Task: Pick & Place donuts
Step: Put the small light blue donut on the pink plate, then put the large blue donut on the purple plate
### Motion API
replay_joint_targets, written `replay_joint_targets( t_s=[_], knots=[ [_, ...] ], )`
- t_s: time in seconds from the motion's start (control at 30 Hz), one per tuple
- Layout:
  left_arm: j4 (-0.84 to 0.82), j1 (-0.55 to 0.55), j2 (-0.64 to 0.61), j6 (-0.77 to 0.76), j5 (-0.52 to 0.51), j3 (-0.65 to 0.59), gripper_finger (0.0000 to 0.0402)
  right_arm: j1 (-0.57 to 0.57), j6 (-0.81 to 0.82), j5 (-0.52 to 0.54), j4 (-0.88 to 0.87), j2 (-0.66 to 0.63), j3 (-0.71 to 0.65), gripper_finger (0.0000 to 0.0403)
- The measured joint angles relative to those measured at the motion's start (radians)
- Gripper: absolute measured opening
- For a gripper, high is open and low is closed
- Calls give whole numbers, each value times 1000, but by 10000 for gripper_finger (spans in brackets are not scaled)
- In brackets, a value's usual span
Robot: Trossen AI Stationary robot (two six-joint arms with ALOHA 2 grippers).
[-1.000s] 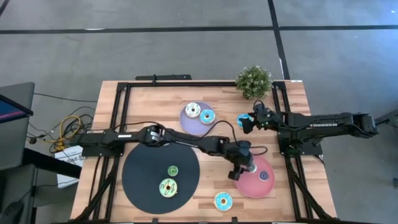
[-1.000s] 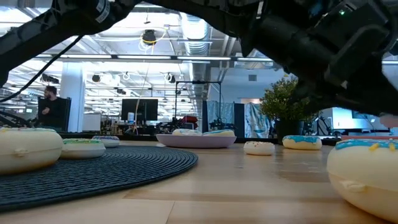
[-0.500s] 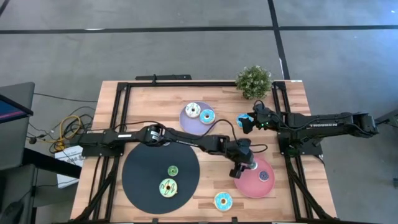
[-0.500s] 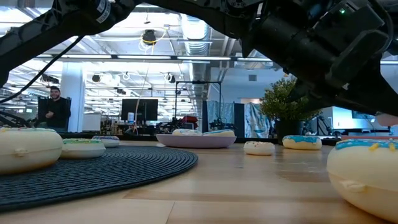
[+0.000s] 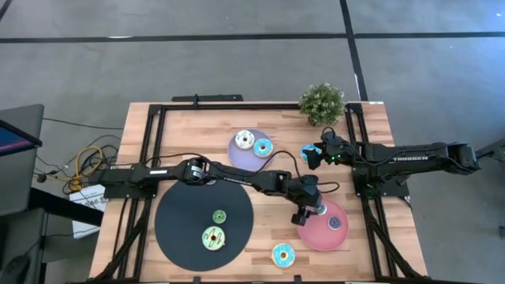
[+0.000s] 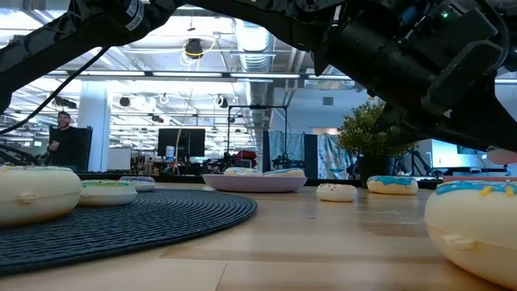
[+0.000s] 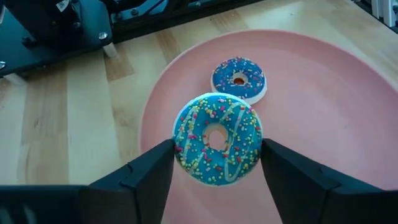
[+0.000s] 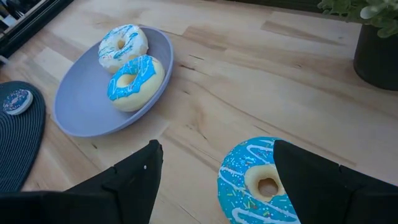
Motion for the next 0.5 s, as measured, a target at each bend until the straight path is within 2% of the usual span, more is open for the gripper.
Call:
replay_joint_targets(
  t_s=[0.3, 0.5],
  knots=[
    [-8, 0, 0, 0, 2, 0, 292, 0, 0, 0, 0, 0, 0, 296],
    [-36, 0, -27, -27, 68, 12, 294, 0, -7, -1, -8, 0, 0, 296]
  ],
)
